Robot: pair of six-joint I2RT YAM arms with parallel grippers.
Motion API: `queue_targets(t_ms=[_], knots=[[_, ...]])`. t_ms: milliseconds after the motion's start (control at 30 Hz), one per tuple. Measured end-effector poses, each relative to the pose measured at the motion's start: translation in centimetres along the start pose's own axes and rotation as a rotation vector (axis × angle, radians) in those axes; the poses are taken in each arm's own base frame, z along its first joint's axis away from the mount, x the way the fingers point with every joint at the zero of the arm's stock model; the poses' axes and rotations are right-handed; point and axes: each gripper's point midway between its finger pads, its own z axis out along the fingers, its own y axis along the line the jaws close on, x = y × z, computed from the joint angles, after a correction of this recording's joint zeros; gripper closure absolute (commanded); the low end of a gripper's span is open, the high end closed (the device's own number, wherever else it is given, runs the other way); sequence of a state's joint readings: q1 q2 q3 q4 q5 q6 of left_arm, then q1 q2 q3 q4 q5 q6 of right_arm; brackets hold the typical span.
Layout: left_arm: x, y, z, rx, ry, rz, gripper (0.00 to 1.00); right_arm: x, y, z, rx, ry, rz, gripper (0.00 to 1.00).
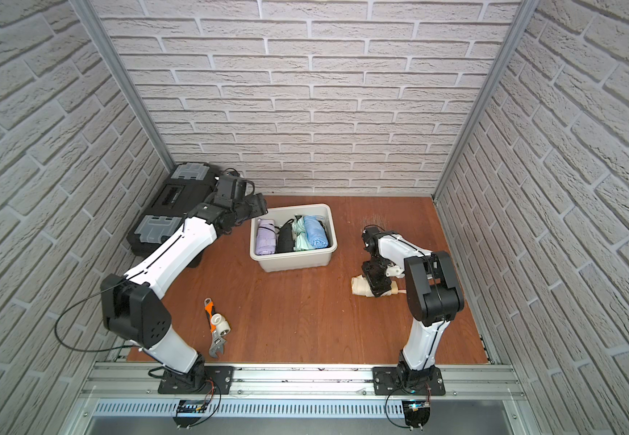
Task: Put the umbrella into the storage box
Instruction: Pick up the umbrella from the center of the board, then place the umbrella in the storage box.
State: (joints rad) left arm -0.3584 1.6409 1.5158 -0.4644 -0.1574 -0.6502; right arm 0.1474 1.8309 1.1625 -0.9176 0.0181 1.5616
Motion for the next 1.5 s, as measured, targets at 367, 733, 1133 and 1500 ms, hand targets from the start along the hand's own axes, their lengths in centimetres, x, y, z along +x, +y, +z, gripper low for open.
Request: queue_targets(t_ms=[367, 733, 1133, 1500], knots=[[1.8, 3.3, 1.3, -0.068, 0.05, -0.11, 0.2, -0.7, 0.5, -0.7, -0.083, -0.039, -0.16, 0.61], [2.6, 6.3, 1.4, -0.119, 0.061, -0.217, 0.2, -1.6, 2.0, -5.2, -0.222, -0.129, -0.482, 0.65], [3.5, 6.7, 1.7, -0.09, 0.074, -0.266, 0.22, 1.6, 6.3, -15.7, -0.452, -0.163, -0.897, 0.65], [5.4, 6.5, 2.6, -0.033, 0.128, -0.282, 0.34, 15.1, 11.4, -22.8, -0.605, -0.104, -1.371, 0.65]])
